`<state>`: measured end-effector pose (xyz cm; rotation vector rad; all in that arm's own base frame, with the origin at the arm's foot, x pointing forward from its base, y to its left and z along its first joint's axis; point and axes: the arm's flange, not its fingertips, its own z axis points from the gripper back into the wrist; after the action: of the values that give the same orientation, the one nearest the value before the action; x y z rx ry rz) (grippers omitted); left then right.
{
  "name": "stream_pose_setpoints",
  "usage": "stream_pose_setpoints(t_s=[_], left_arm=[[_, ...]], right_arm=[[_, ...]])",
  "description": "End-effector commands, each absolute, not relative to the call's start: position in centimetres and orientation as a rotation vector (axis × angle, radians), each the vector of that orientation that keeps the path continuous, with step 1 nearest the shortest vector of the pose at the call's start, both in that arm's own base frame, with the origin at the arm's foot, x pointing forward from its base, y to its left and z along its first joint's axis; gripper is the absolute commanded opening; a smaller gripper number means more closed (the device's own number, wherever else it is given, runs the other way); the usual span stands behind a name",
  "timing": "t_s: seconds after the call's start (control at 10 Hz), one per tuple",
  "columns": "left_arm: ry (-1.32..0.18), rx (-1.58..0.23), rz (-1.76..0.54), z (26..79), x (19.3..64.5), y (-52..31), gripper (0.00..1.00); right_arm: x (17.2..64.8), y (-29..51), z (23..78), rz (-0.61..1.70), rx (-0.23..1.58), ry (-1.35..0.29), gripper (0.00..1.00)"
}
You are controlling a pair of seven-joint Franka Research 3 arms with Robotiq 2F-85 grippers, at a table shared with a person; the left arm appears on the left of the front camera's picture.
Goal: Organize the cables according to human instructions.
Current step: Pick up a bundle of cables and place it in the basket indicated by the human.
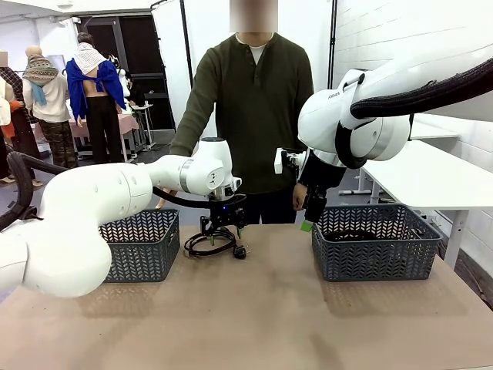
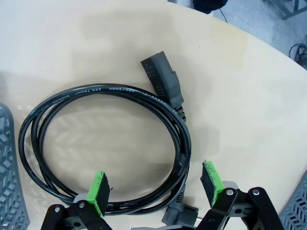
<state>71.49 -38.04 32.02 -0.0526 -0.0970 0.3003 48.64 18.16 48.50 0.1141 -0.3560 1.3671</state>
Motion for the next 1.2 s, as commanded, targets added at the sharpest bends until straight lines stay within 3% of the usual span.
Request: stream_pose_setpoints(t_s=[0.0, 1.1], left_arm=[[-0.113, -0.014, 0.313, 32.6, 75.2, -40.2, 1.0], [-0.1, 0.024, 0.325, 31.0, 76.6, -41.2, 1.0]], right_arm=[[48.6, 18.2, 48.5, 1.362, 0.104, -0.353, 1.0], [48.6, 18.2, 48.5, 1.362, 0.104, -0.353, 1.0]])
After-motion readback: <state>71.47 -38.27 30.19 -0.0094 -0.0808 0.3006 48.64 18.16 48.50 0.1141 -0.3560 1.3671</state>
